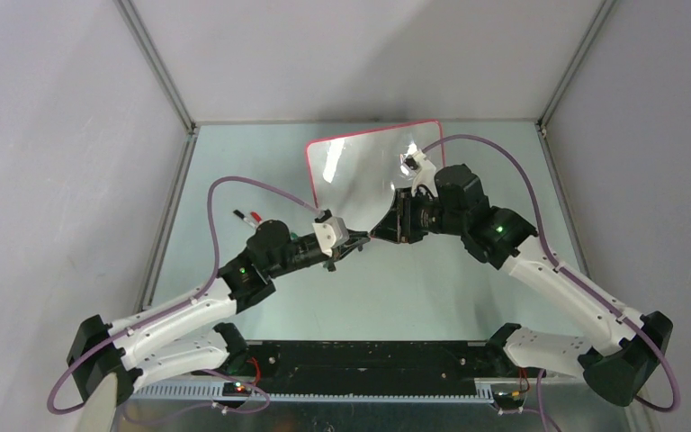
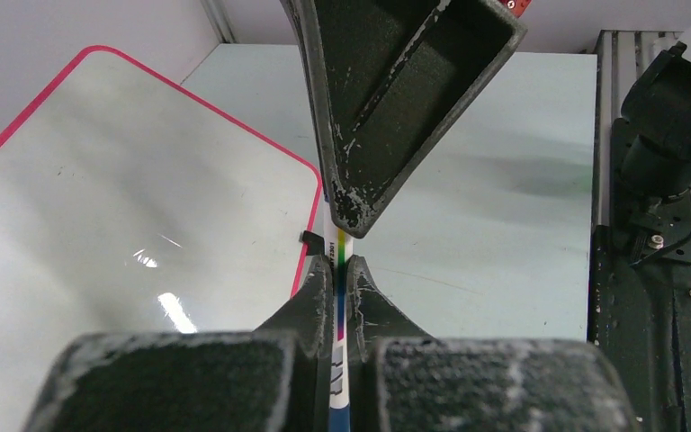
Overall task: Write a sentence on the whiteboard
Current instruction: Pass from the left arm to the right, then pass from the right arm to the left
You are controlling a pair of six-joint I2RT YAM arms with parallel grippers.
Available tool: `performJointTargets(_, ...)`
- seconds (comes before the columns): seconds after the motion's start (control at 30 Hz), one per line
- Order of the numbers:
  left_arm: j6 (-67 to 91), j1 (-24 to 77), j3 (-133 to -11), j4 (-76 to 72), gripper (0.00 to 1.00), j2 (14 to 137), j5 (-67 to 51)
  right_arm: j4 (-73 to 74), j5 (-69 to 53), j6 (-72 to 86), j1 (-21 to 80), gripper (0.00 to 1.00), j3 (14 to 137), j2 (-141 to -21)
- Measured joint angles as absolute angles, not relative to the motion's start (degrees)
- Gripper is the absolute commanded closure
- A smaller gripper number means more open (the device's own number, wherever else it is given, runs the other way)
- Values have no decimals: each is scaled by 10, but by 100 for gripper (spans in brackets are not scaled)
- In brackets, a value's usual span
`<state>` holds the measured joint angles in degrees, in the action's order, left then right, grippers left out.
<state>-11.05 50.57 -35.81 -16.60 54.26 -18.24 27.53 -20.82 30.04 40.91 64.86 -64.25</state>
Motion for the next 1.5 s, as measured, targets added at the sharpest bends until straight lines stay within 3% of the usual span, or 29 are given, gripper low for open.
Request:
performJointTargets(0.07, -111, 506, -358, -165, 100, 543, -183, 275, -208, 300, 409, 72, 649, -644)
performJointTargets(0.23, -112, 506, -358, -165, 100, 545, -184, 273, -210, 301, 409, 85, 649, -649)
performJointTargets(0.33, -112, 506, -358, -162, 98, 546, -181, 273, -211, 302, 410, 100, 649, -654)
performJointTargets(0.47, -110, 506, -358, -160, 81, 547, -176, 274, -211, 302, 409, 100, 649, -656)
performJointTargets(0.5, -108, 506, -358, -161, 70, 547, -174, 274, -209, 302, 409, 100, 649, -656)
performJointTargets(0.57, -102, 507, -358, -168, 59, 547, -167, 274, -205, 301, 409, 100, 649, -654)
performJointTargets(0.7, -83, 509, -345, -206, 41, 537, -147, 286, -198, 296, 398, 100, 649, -644)
performJointTargets(0.77, -74, 509, -325, -224, 37, 524, -134, 295, -200, 293, 380, 100, 649, -632)
performJointTargets(1.03, -59, 509, -259, -241, 40, 503, -116, 329, -232, 283, 298, 100, 649, -573)
performJointTargets(1.33, -60, 509, -258, -249, 42, 519, -122, 347, -284, 282, 288, 100, 649, -558)
performJointTargets(1.5, -62, 509, -267, -245, 53, 542, -125, 350, -305, 283, 288, 100, 649, -558)
